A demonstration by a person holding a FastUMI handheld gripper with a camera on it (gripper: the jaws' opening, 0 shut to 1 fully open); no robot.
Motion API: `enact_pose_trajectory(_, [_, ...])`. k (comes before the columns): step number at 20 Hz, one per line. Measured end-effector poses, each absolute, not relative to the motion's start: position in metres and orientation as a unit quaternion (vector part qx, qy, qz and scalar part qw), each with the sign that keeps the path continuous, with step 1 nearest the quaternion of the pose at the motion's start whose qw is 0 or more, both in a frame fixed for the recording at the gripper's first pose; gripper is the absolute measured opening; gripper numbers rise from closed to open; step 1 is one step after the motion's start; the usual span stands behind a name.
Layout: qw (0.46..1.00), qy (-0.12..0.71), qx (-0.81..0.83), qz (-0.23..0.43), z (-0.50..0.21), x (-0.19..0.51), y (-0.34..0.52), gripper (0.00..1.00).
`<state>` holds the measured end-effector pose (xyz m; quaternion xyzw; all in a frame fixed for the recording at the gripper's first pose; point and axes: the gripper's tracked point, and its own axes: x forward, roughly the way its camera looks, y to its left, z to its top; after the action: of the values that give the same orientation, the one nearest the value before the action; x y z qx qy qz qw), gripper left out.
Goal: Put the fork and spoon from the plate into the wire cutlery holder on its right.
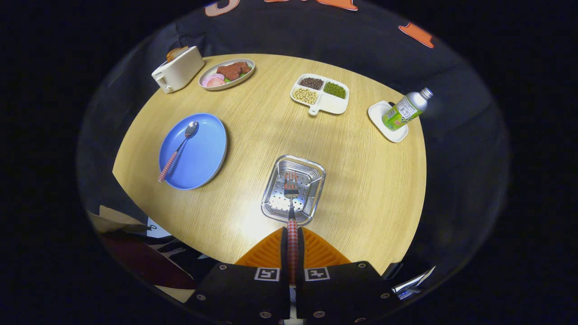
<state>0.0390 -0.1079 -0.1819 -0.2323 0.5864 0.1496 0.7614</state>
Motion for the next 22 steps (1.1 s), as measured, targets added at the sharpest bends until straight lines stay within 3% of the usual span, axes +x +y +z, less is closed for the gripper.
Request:
enact_pose_trajectory(7, [0.733,0.614,-0.248,0.157,-0.202,0.051,-0.106,0.06])
enact_pose_trajectory(15, [0.742,0.605,-0.246,0.148,-0.196,0.055,-0.110,0.17])
enact_pose_trajectory(19, [0.782,0.567,-0.225,0.128,-0.175,0.060,-0.108,0.37])
enact_pose_trajectory(20, [0.793,0.555,-0.217,0.125,-0.169,0.060,-0.103,0.47])
enact_pose_trajectory(22, [0.815,0.530,-0.202,0.116,-0.159,0.059,-0.096,0.58])
